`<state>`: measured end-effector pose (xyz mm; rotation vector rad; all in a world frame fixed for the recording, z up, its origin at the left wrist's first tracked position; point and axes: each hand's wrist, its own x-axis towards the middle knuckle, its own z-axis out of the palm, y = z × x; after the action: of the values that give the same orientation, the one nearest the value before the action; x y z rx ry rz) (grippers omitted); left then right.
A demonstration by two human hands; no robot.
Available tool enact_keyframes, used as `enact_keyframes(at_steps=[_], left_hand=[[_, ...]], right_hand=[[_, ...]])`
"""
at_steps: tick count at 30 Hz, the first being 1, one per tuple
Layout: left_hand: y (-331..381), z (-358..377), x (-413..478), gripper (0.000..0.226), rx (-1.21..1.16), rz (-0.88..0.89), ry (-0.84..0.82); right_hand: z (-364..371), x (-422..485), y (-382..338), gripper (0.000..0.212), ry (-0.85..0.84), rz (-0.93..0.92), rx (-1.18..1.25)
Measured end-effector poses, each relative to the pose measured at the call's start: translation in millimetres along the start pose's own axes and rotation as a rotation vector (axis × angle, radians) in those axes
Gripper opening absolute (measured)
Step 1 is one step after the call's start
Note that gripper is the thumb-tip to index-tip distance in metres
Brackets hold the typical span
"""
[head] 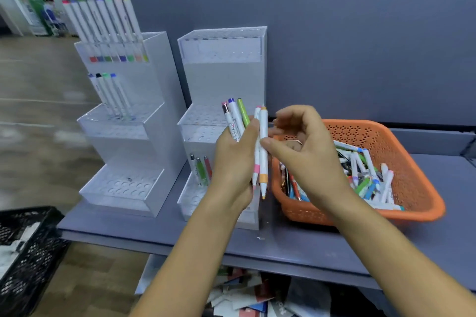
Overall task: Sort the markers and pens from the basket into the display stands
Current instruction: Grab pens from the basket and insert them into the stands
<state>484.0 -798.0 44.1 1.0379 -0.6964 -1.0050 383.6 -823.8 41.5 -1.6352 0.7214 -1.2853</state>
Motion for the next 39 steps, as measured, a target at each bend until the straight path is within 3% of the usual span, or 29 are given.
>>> enact_keyframes(at_steps=[3,6,12,18,23,30,39], left_hand=[[14.9,-29.0,8.1,0.015,0.038,0.062,0.02],[31.0,-58.3,19.5,0.021,0.071,0.086,0.071],[50.4,-115.6,40.2,0.023,0.098,0.077,0.154],[69.3,-169.2,54.8,0.022,0.046,0.057,0.221],[90.2,-213.0,70.7,0.022,-0.191,-0.057,0.31],[123.7,-247.8,80.1,0.017,-0.55,-0.232,0.199],[126.3,-261.4,93.5,0.017,-0.543,-0.308,0.069]], right_hand=[[29.8,11.1,-4.4,0.058,-0.072,0.106,0.138],[60.7,20.5,-5.8,0.067,-0.157,0.101,0.121],[126.9,39.2,-5.6,0.055,-0.185,0.034,-0.047],[183.5,64.9,-5.0,0.041,-0.205,0.015,0.034],[208.8,99.1,-10.5,0.04,-0.095,-0.088,0.103],[232.1,145.3,-8.6,0.028,0.152,-0.355,-0.26],[258.4,161.0,13.6,0.025,0.104,-0.478,-0.55]])
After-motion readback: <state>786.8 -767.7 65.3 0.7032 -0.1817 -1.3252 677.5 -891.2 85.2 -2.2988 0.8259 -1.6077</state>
